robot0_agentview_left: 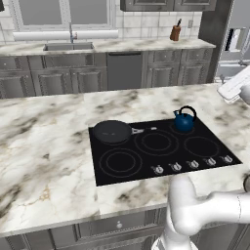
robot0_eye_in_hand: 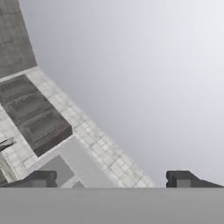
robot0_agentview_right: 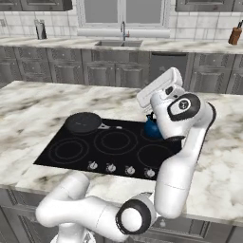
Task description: Pick the pan from the cabinet and place it on the stove. Then turn on the stove burner for the pan.
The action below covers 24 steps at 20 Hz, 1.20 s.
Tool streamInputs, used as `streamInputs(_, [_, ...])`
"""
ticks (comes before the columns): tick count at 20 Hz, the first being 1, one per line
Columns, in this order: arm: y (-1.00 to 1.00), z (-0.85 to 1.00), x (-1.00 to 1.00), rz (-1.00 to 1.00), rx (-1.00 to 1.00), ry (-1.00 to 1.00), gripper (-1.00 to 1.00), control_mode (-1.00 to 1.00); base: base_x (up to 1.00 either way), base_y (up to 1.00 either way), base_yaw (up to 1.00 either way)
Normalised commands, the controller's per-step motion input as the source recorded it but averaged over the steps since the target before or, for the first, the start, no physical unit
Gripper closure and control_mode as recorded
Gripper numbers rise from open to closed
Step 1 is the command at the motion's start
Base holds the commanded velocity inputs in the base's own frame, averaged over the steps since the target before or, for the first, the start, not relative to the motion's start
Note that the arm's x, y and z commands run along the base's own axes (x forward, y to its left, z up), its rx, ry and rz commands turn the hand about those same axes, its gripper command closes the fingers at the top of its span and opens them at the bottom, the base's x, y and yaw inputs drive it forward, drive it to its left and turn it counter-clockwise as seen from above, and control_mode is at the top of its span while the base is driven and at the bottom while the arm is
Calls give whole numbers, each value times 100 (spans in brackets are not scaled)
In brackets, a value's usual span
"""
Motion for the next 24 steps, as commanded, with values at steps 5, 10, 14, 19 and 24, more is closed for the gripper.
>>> streamInputs(5, [-1,35,-30,19,-57,-44,-100,-100,0,0,0])
streamInputs(10, [-6,36,-61,9,-55,-51,-100,-100,0,0,0])
streamInputs(14, [-2,50,-74,6,-52,-47,-100,-100,0,0,0])
streamInputs(19, [0,46,-65,5,-53,-50,-100,-100,0,0,0])
streamInputs(24, [0,39,-48,2,-50,-54,-100,-100,0,0,0])
